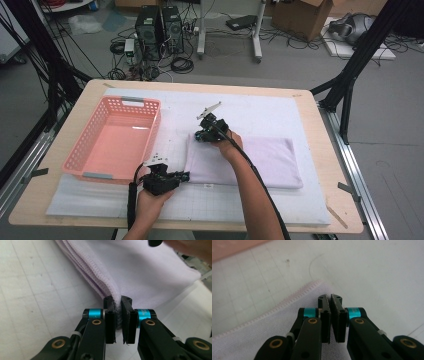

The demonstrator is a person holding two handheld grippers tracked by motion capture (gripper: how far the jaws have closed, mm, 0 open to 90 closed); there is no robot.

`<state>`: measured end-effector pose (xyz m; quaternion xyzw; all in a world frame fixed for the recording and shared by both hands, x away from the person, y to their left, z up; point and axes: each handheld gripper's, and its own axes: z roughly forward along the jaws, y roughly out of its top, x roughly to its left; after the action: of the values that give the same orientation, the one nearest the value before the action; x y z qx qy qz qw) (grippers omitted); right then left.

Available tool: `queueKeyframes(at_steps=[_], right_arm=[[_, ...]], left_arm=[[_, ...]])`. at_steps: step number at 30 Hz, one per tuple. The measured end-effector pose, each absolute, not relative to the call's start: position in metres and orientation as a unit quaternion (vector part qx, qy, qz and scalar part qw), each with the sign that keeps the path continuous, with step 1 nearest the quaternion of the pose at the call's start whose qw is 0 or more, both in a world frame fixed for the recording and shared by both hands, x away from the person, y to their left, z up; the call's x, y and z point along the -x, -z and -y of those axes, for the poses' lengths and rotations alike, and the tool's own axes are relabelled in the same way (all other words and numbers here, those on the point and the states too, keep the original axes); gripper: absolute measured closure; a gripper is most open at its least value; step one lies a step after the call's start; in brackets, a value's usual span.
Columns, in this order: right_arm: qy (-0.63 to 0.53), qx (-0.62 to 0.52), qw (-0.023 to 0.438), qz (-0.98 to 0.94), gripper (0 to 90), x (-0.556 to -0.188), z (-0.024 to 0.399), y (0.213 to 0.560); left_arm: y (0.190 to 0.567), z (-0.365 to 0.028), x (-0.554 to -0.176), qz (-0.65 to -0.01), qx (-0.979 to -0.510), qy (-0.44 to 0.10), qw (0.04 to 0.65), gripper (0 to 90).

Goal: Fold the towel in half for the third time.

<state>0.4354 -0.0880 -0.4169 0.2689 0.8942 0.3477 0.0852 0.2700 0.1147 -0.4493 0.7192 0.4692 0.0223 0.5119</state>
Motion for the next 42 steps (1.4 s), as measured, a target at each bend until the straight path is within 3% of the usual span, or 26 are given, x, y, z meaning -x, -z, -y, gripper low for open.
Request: queueKeyframes(at_steps=[8,16,42], right_arm=[[-0.414,-0.266,0.082,-0.867,87.0,-0.423,0.098,0.394],[-0.453,-0.274,0.102,-0.842,86.9,-0.409,0.133,0.371],[-0.466,-0.353,0.130,-0.801,87.0,-0.394,0.251,0.386]], left_arm=[[0.424,-0.119,-0.263,-0.442,-0.697,-0.017,0.564,82.9],[0.407,-0.093,-0.267,-0.410,-0.702,-0.009,0.583,82.8],[0.397,0.031,-0.293,-0.339,-0.772,0.018,0.537,82.6]])
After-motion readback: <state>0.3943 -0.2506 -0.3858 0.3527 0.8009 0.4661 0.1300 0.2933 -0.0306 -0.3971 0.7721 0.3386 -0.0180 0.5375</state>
